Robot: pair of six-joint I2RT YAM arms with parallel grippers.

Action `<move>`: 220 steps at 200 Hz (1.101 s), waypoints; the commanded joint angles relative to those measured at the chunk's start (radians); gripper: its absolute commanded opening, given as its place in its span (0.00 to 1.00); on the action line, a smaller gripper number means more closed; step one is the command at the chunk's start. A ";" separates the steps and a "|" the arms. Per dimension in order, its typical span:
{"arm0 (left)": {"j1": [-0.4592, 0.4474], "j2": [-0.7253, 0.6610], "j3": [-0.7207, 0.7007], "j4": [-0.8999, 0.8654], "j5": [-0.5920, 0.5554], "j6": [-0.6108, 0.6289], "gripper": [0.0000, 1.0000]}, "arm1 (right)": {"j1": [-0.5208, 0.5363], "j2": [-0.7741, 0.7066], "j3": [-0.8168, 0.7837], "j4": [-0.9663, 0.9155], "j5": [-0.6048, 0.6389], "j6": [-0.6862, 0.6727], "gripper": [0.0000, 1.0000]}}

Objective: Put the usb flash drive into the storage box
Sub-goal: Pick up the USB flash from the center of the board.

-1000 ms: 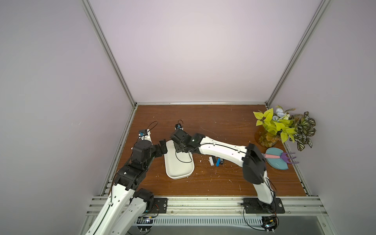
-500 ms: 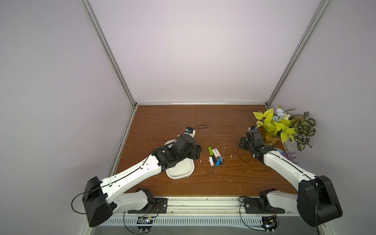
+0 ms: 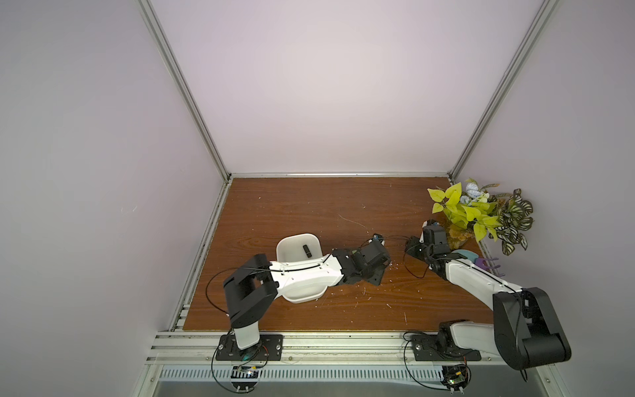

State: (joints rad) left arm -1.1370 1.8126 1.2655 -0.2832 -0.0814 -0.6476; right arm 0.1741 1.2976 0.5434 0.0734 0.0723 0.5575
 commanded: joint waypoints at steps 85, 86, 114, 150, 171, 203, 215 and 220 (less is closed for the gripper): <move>-0.032 0.162 0.122 -0.037 -0.013 0.001 0.49 | -0.008 -0.016 -0.011 0.050 -0.003 0.009 0.48; -0.033 0.162 0.122 -0.038 -0.013 0.000 0.49 | -0.008 -0.016 -0.010 0.050 -0.003 0.009 0.48; -0.034 0.168 0.123 -0.061 -0.050 -0.014 0.46 | -0.008 -0.008 -0.009 0.050 -0.006 0.007 0.48; -0.032 0.157 0.126 -0.150 -0.203 -0.061 0.42 | -0.011 -0.006 -0.009 0.052 -0.009 0.006 0.48; -0.020 0.162 0.117 -0.169 -0.217 -0.082 0.42 | -0.010 -0.003 -0.010 0.053 -0.014 0.005 0.48; -0.011 0.175 0.114 -0.189 -0.246 -0.112 0.40 | -0.010 0.001 -0.010 0.058 -0.023 0.005 0.48; -0.007 0.177 0.111 -0.191 -0.247 -0.123 0.38 | -0.010 0.006 -0.010 0.059 -0.030 0.004 0.48; -0.006 0.177 0.110 -0.190 -0.246 -0.125 0.37 | -0.010 0.008 -0.008 0.059 -0.032 0.005 0.48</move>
State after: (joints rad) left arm -1.1561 1.9739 1.3739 -0.4274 -0.2810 -0.7361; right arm 0.1680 1.2980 0.5419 0.1089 0.0650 0.5587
